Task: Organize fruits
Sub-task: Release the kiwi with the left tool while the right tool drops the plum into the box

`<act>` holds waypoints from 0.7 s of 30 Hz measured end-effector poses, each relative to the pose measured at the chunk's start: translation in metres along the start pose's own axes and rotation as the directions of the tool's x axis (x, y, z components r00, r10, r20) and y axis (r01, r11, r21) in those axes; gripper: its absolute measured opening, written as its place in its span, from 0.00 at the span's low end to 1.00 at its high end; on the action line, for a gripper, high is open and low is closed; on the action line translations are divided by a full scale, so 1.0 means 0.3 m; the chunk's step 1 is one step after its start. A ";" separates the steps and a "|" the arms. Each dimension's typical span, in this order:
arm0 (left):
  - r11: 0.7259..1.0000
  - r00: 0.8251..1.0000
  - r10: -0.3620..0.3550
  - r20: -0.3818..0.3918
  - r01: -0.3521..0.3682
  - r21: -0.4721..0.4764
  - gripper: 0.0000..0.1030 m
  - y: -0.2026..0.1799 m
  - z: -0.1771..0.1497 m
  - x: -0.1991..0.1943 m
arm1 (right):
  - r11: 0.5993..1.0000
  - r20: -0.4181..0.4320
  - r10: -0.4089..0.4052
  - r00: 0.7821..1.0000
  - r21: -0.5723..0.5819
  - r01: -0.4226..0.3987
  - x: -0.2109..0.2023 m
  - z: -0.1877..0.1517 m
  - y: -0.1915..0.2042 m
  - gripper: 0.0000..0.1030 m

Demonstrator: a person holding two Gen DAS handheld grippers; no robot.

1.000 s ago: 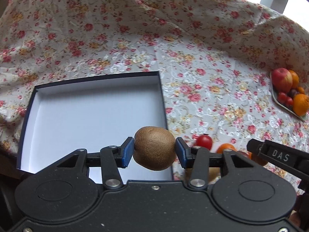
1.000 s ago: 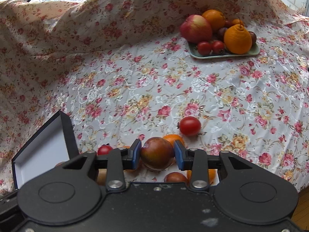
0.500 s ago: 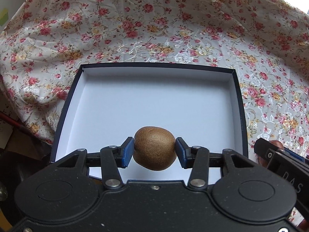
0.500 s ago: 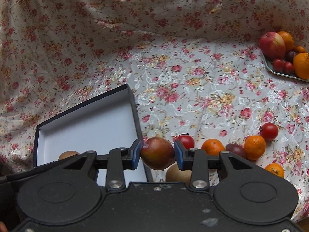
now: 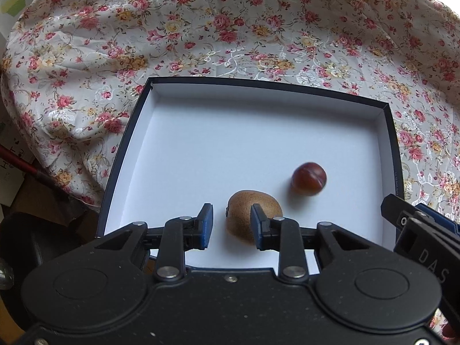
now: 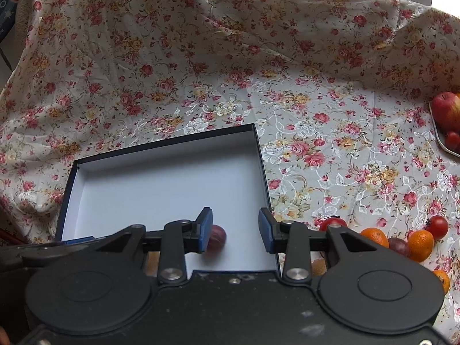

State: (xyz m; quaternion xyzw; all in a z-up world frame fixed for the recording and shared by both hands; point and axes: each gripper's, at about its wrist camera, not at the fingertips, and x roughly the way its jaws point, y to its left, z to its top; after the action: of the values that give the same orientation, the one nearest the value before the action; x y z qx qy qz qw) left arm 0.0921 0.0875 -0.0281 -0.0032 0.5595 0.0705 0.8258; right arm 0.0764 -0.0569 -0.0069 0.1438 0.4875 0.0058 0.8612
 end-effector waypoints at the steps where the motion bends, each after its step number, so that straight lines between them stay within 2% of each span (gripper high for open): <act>1: 1.000 1.000 0.000 -0.001 0.000 -0.003 0.38 0.004 -0.001 0.000 | 1.000 -0.007 0.003 1.000 0.003 -0.003 0.005 0.000 0.001 0.38; 21: 1.000 1.000 -0.017 -0.022 0.017 0.013 0.38 -0.011 -0.004 -0.003 | 1.000 -0.050 -0.005 0.999 0.021 0.006 0.026 -0.009 -0.004 0.38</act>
State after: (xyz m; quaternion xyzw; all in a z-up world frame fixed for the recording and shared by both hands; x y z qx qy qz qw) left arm 0.0911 0.0840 -0.0281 -0.0035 0.5687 0.0598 0.8203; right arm 0.0782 -0.0563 -0.0151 0.1515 0.5094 0.0019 0.8471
